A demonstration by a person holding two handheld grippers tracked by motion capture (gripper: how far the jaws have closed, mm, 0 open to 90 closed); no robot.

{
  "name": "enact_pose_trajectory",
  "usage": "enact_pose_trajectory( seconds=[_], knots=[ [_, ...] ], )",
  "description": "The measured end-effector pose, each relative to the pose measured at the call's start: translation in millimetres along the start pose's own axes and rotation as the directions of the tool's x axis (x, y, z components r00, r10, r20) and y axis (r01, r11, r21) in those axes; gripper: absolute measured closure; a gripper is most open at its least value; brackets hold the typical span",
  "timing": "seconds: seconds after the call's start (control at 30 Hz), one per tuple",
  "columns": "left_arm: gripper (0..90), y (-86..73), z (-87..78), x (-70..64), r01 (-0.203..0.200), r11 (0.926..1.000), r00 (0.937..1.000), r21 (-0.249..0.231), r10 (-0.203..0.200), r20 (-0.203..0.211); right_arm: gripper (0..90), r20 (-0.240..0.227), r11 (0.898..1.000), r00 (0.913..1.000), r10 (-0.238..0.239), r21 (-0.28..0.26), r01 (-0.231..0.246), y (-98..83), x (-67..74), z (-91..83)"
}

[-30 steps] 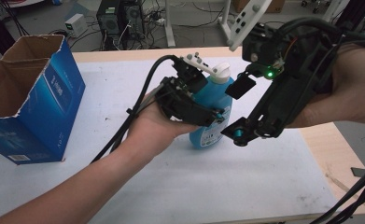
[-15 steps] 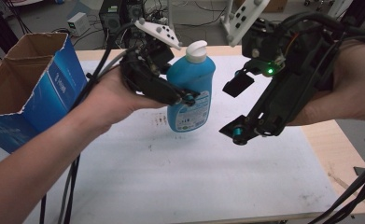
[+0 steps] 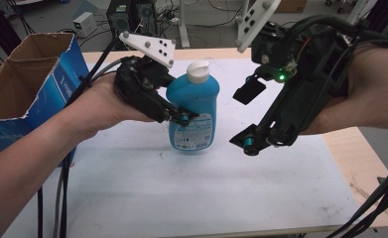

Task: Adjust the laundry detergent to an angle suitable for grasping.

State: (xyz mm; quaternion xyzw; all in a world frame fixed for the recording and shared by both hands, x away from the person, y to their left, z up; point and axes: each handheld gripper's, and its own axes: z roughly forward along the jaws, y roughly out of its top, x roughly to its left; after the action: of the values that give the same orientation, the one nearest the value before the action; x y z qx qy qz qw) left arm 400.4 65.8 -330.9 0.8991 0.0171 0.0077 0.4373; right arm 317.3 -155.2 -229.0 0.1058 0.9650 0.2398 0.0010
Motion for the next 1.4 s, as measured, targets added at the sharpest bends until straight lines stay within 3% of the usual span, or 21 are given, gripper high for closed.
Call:
enact_pose_trajectory(
  seconds=[0.2, 0.43, 0.57, 0.7, 1.2, 1.3, 1.4],
  knots=[
    [44.5, -11.1, 3.9, -1.2, -0.023, 0.9997, 0.9989, 0.006, 0.023, 0.04, 18.5, -0.002, 1.0, 1.0, 0.001, 0.001, -0.001, -0.9, 0.2, 0.1],
    [44.3, -20.6, 9.2, -3.0, -0.04, 0.9991, 0.9979, -0.014, 0.041, 0.05, 18.5, -0.007, 1.0, 1.0, -0.005, 0.003, 0.005, 1.1, 0.7, 2.3],
    [44.1, -23.2, 12.4, -4.0, -0.07, 0.9975, 0.9962, 0.012, 0.069, 0.052, 18.5, -0.014, 1.0, 0.9998, -0.015, 0.005, 0.015, 2.9, 2.2, 4.0],
    [43.7, -25.3, 12.1, -3.2, -0.062, 0.998, 0.9966, -0.004, 0.063, 0.054, 18.5, -0.012, 1.0, 0.9998, -0.015, 0.003, 0.015, 2.8, 2.4, 3.9],
    [41.8, -23.7, 10.7, -8.3, -0.068, 0.9974, 0.9973, 0.021, 0.068, 0.028, 18.5, -0.014, 1.0, 0.9997, -0.019, 0.006, 0.019, 3.9, 3.8, 4.4],
    [37.4, -23.1, 10.5, -9.3, -0.049, 0.9984, 0.9988, 0.027, 0.049, 0.004, 18.4, -0.014, 1.0, 0.9997, -0.022, 0.003, 0.022, 4.1, 4.0, 4.2],
    [35.9, -22.1, 8.5, -11.1, -0.024, 0.9977, 0.9994, 0.063, 0.026, -0.021, 18.4, -0.014, 1.0, 0.9997, -0.022, 0.003, 0.022, 4.2, 4.6, 4.0]
  ],
)
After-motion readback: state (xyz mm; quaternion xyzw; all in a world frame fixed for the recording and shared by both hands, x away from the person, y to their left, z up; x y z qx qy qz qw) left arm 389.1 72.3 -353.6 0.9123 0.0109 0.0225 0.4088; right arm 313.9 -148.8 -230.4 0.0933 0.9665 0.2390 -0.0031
